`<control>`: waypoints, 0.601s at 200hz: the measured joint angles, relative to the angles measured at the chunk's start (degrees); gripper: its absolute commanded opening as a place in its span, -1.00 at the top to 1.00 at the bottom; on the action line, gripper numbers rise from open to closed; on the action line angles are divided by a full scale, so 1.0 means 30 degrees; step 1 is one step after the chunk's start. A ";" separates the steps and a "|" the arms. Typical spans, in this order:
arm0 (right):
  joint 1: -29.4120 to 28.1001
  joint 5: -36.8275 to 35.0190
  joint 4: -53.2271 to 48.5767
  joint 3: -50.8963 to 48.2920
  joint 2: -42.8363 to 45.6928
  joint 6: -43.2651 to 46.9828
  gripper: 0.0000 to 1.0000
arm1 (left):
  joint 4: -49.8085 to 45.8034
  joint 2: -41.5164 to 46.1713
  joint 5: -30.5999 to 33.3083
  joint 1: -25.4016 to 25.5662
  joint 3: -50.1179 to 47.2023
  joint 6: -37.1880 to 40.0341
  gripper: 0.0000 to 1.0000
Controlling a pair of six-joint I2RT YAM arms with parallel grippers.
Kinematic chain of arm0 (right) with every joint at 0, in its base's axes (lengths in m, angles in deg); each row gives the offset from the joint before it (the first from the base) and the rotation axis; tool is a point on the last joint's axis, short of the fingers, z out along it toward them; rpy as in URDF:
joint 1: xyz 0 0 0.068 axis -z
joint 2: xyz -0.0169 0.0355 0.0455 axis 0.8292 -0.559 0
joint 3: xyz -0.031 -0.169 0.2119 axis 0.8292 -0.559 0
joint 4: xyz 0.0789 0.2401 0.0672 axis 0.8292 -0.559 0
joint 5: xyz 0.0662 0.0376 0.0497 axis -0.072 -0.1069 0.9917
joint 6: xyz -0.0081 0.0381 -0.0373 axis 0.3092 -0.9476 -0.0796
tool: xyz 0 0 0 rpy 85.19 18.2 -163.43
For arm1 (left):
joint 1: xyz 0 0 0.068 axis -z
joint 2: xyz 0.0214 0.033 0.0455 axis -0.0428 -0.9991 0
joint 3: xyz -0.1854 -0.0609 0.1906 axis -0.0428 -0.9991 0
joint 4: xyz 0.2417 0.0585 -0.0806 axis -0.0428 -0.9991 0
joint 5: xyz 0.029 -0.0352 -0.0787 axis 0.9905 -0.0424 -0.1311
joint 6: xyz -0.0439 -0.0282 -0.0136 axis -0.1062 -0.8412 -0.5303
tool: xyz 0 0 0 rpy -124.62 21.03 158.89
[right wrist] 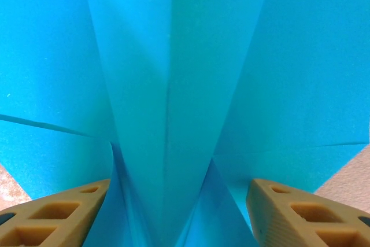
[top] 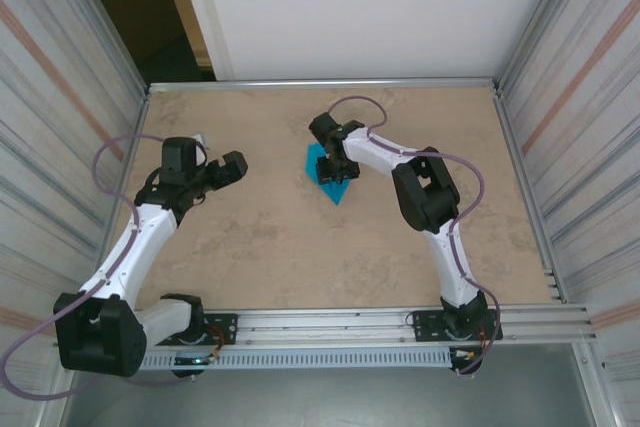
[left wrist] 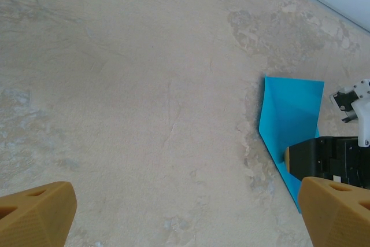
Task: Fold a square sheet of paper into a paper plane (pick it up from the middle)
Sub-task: Rotate a paper plane at the center of the table.
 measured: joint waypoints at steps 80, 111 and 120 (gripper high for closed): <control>0.0036 -0.0291 -0.0648 0.0306 0.0058 -0.0066 -0.28 | -0.0007 -0.0007 -0.0153 0.0000 0.0000 0.0000 -0.97; 0.0255 0.0029 -0.0780 0.0299 0.0495 -0.0073 -0.29 | -0.0007 -0.0007 -0.0153 0.0000 0.0000 0.0000 -0.97; 0.0270 0.0146 -0.0780 0.0299 0.0678 -0.0073 -0.29 | -0.0007 -0.0007 -0.0153 0.0000 0.0000 0.0000 -0.97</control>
